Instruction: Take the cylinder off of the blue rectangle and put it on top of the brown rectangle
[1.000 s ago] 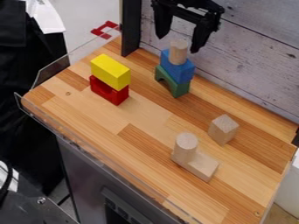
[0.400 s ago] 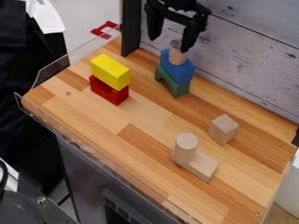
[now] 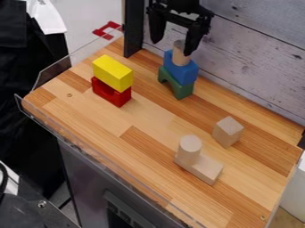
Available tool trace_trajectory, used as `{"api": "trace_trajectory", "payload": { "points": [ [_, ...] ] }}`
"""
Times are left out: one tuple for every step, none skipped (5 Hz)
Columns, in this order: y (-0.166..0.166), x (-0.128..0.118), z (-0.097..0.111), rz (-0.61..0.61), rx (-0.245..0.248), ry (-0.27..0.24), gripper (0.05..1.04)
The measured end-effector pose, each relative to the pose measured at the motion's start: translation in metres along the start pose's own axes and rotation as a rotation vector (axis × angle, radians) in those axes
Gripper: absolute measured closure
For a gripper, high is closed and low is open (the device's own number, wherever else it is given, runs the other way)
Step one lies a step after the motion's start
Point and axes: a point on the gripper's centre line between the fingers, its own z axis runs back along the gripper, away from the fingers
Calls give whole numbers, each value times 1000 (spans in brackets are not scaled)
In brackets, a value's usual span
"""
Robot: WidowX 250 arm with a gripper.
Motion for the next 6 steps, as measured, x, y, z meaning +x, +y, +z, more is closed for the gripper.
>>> {"api": "trace_trajectory", "payload": {
  "points": [
    [-2,0,-2,12,-4,-6,430],
    [-2,0,-3,18,-4,-8,630],
    [-2,0,-3,20,-4,-8,630],
    [-4,-7,-3,29,-4,-5,630],
    [-24,-36,21,18,-1,-49,630],
    [-44,-69,28,-2,3,-61,630]
  ]
}}
